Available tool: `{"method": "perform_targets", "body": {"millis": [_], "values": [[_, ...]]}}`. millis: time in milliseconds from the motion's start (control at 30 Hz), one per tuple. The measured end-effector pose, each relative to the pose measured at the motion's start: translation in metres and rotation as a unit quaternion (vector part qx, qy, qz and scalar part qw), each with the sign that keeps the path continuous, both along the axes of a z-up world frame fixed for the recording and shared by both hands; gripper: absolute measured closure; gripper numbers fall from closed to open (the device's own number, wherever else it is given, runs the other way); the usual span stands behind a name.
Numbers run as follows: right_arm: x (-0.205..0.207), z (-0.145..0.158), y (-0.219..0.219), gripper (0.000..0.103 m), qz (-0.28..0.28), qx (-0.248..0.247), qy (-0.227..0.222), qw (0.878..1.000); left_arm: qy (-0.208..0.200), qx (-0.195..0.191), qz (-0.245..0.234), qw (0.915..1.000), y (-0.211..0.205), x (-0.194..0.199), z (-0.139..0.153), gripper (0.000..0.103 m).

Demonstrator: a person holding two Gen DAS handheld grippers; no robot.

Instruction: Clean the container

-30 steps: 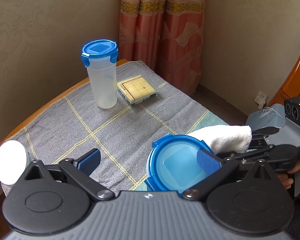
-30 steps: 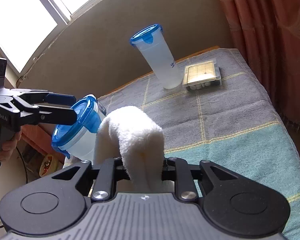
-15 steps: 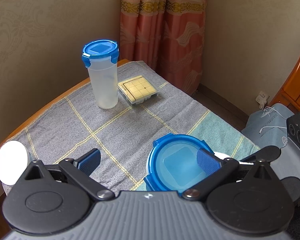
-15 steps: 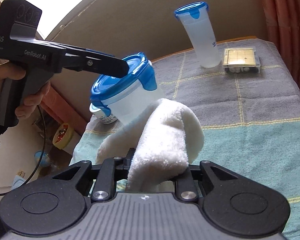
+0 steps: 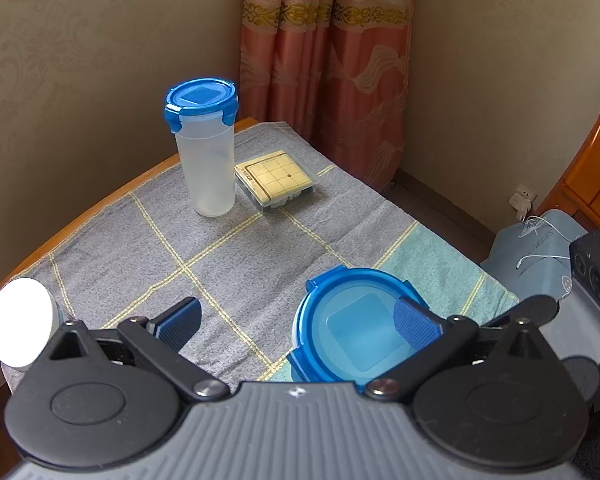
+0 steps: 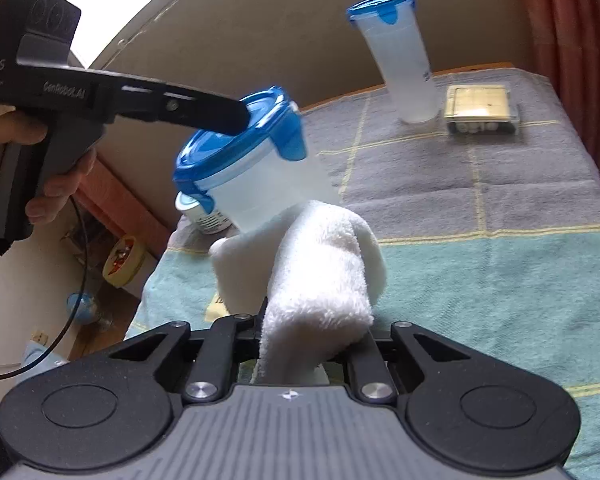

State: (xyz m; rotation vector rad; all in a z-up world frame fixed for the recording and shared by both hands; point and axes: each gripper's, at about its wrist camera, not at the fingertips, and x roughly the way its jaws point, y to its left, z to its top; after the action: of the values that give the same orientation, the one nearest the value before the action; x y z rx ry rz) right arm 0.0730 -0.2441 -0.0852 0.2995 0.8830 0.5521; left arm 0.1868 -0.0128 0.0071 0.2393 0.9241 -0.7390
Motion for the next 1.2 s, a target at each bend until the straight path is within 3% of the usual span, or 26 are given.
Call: {"method": "perform_targets", "body": {"millis": [300, 700, 900, 1200], "values": [[-0.001, 0.019, -0.039, 0.086, -0.060, -0.012, -0.036, 0.997, -0.008, 0.013, -0.004, 0.9999, -0.004, -0.001, 0.003, 0.000], [-0.003, 0.021, -0.059, 0.086, -0.086, 0.001, -0.042, 0.995, -0.009, 0.022, 0.007, 0.9997, -0.006, -0.008, 0.007, 0.001], [-0.009, 0.027, -0.063, 0.086, -0.081, 0.003, -0.054, 0.995, -0.031, 0.002, 0.020, 0.9993, -0.008, -0.024, 0.022, 0.002], [-0.019, 0.056, -0.087, 0.086, -0.099, -0.007, -0.109, 0.989, -0.078, 0.026, 0.044, 0.9956, -0.029, -0.052, 0.016, 0.002]]}}
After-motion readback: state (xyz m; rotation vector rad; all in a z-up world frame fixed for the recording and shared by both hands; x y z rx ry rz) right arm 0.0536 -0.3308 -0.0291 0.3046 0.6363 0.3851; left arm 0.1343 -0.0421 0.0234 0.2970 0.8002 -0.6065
